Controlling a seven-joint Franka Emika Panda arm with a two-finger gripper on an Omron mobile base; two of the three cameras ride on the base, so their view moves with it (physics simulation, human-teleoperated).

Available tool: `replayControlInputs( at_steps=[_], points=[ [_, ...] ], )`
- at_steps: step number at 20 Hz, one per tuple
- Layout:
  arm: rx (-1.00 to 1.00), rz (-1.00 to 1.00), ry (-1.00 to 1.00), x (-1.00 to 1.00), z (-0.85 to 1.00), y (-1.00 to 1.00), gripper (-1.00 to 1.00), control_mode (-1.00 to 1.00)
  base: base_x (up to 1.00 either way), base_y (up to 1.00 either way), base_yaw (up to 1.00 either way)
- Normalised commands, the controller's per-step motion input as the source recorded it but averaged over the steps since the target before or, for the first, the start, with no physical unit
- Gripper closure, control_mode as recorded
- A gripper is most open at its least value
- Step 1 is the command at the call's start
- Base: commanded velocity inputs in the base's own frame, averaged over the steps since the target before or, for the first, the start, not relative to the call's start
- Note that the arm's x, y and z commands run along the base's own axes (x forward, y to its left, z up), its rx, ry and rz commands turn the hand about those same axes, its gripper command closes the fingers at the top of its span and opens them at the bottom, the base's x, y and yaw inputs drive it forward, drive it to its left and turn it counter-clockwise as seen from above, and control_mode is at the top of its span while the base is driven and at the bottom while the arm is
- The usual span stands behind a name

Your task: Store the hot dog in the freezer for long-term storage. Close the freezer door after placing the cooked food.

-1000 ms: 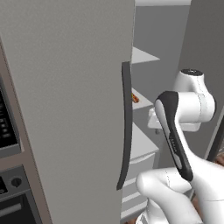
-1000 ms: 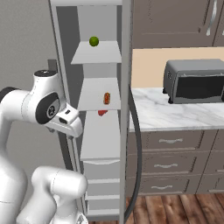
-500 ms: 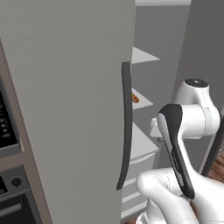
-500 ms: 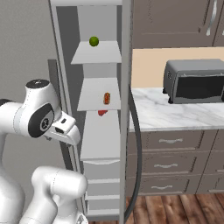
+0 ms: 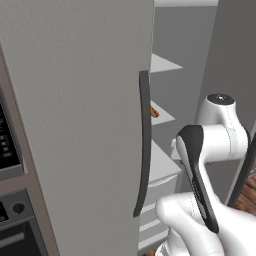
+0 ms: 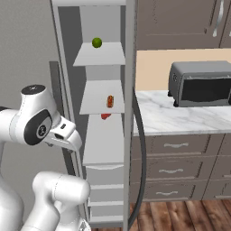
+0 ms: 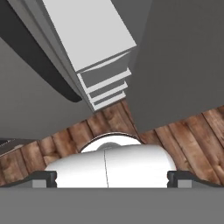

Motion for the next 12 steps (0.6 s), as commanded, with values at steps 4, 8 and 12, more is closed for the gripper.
replayControlInputs(
  at_steps=[4,8,12],
  points=[
    [0.00,0.00,0.00,0.00,0.00,0.00,-1.00,-1.00,0.00,0.00,0.00],
    [0.00,0.00,0.00,0.00,0.00,0.00,-1.00,1.00,-0.01,0.00,0.01],
    [0.00,0.00,0.00,0.00,0.00,0.00,-1.00,1.00,-0.29,0.00,0.10]
  ],
)
